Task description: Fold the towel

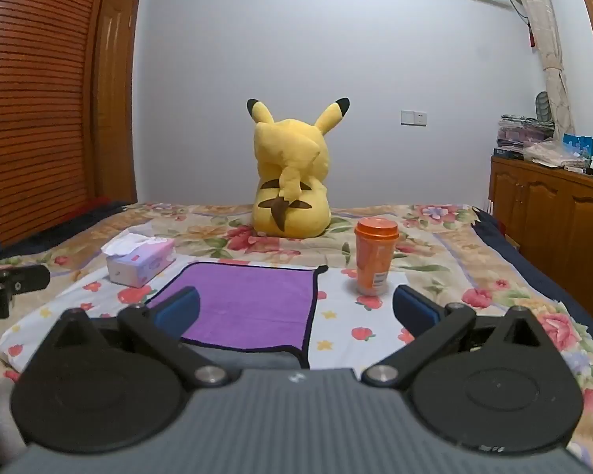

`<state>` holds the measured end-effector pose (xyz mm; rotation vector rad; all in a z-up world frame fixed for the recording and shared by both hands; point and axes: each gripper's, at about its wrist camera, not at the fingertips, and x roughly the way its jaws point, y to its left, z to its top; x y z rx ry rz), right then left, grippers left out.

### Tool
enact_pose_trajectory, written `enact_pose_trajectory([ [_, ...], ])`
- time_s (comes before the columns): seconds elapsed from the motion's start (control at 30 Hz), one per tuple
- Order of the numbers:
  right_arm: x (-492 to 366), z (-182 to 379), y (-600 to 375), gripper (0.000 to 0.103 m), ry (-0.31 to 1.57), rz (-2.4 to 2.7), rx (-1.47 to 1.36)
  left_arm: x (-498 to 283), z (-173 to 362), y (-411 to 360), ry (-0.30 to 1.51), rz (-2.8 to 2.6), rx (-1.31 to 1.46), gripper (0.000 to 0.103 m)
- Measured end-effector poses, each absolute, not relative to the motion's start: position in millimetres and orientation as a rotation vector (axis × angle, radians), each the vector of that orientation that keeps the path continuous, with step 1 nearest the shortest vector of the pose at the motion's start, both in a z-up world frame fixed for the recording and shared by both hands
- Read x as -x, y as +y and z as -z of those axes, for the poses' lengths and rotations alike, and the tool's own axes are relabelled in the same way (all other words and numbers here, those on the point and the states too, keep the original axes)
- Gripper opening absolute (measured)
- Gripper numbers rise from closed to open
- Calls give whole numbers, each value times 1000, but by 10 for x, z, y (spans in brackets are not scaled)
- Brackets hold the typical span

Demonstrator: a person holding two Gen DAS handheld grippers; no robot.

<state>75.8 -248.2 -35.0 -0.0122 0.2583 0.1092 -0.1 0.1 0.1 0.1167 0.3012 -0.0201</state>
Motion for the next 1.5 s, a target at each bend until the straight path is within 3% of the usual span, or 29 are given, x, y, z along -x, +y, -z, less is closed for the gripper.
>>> enact_pose_trajectory([
  [1.5, -767, 342, -2537, 103, 255, -108, 3, 0, 0, 2, 299, 19, -121, 103],
])
